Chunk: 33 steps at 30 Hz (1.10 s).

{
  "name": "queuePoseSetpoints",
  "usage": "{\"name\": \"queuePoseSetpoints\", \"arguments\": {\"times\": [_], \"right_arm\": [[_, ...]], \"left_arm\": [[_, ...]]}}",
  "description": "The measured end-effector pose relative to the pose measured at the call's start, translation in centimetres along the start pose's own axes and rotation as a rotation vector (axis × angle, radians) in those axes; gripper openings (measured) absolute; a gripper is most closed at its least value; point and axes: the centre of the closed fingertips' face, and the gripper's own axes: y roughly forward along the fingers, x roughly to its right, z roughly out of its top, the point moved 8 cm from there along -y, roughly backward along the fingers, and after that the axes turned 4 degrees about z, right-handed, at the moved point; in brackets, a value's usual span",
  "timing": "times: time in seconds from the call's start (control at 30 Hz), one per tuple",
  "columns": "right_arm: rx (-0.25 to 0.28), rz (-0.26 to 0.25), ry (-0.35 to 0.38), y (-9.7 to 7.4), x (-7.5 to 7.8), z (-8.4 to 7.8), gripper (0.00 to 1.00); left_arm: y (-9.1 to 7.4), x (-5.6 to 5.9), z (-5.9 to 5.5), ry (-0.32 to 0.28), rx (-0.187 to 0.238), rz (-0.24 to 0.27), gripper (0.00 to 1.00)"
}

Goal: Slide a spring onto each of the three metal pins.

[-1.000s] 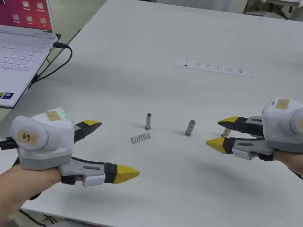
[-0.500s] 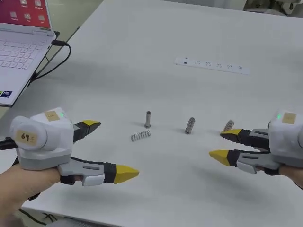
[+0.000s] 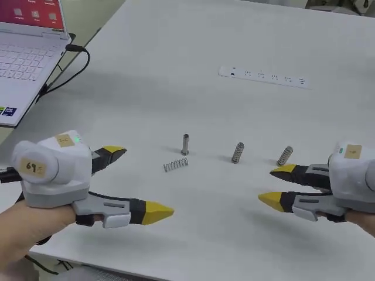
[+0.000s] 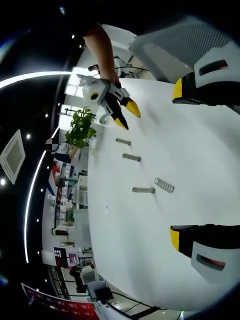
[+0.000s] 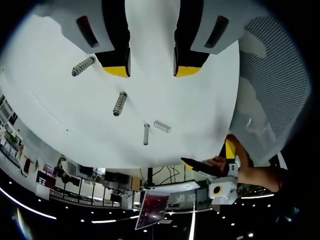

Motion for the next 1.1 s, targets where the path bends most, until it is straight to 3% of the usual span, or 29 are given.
{"name": "queuePoseSetpoints", "arguments": {"times": [0.17, 0.57, 0.93, 1.1], "right_arm": [[-0.016, 0.037, -0.065, 1.3, -0.4, 1.0, 0.33], [-0.033, 0.110, -0.197, 5.7, 0.4, 4.7, 0.31], [-0.051, 0.178, -0.266, 9.1, -0.3, 7.8, 0.30], [-0.069, 0.197, -0.276, 10.7, -0.4, 8.4, 0.28]], "left_arm": [[0.0, -0.1, -0.2, -0.005, -0.004, 0.002, 0.98], [-0.1, -0.5, -0.2, -0.008, -0.003, 0.004, 0.98], [-0.2, -0.8, 0.0, -0.008, 0.004, 0.003, 0.98], [-0.2, -0.8, 0.0, -0.010, 0.004, -0.004, 0.98]]}}
